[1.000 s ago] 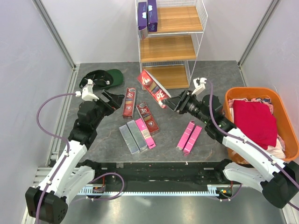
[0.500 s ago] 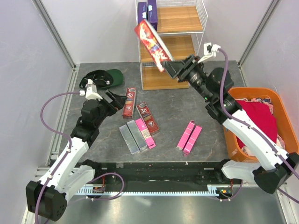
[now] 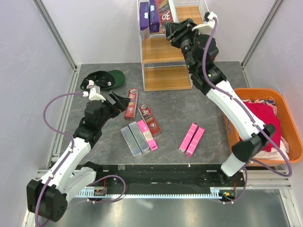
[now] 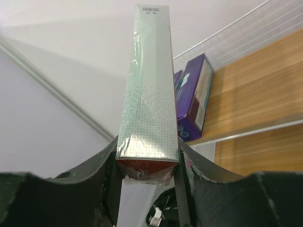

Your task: Place and organize the toothpastes onto the shelf

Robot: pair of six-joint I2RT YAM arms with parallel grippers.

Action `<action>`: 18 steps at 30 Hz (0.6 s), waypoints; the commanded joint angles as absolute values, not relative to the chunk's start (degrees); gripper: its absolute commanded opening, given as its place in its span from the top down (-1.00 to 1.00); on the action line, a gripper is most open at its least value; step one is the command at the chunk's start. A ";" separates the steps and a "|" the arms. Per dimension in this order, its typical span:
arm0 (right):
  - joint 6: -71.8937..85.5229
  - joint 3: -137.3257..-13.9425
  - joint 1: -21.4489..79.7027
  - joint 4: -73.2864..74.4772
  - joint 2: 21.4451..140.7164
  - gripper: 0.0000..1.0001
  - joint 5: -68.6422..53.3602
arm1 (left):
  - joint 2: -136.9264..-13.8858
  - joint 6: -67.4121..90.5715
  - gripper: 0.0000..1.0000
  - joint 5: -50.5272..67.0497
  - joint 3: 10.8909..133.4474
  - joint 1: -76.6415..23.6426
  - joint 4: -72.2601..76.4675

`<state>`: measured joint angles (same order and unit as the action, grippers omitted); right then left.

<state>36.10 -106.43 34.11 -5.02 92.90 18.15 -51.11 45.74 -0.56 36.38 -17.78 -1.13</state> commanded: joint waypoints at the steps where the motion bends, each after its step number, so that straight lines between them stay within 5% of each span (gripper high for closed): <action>1: 31.99 -117.84 33.05 -5.02 99.82 0.38 25.75 | -51.24 44.03 -1.00 -1.76 38.58 -18.19 1.32; 11: 39.63 -123.93 28.57 -3.96 107.57 0.36 25.93 | -51.06 43.24 -1.00 -0.88 39.29 -18.37 0.88; 18: 55.70 -122.96 23.03 -4.48 111.79 0.35 15.40 | -51.77 43.33 -1.00 -0.18 39.81 -18.37 0.79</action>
